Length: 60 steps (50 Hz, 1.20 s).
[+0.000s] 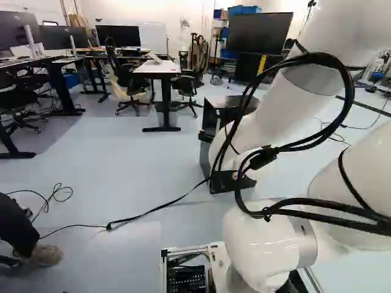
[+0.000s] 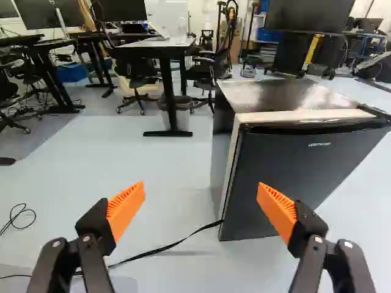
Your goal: Open the fridge door
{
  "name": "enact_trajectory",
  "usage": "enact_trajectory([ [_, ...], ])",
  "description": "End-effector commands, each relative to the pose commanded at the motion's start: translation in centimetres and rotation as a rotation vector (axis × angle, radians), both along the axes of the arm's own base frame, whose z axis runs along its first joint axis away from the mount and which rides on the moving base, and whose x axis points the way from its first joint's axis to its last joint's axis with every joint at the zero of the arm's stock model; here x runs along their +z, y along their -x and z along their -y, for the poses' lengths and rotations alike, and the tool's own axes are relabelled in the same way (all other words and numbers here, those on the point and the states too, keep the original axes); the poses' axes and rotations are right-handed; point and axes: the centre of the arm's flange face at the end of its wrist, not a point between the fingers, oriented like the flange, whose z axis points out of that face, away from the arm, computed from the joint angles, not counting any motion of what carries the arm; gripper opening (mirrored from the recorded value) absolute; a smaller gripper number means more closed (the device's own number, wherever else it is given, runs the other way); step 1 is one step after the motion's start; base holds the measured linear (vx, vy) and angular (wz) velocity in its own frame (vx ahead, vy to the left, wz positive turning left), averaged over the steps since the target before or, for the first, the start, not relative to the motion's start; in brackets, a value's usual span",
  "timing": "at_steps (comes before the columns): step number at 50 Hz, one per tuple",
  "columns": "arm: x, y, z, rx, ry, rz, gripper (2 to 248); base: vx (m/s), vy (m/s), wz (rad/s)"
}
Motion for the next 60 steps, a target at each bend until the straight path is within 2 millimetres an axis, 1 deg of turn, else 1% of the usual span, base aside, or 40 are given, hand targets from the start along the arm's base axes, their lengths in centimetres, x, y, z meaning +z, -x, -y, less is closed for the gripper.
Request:
enact_trajectory([
  [13, 0.0, -0.1, 0.0, 0.000, 0.000, 0.000, 247, 0.000, 0.000, 0.000],
  [29, 0.1, -1.1, 0.0, 0.000, 0.000, -0.005, 247, 0.000, 0.000, 0.000],
  [41, 0.3, -2.3, 0.0, -0.001, 0.000, -0.010, 247, 0.000, 0.000, 0.000],
  [60, 0.6, -5.2, 0.6, -0.019, 0.000, -0.017, 247, 0.000, 0.000, 0.000],
])
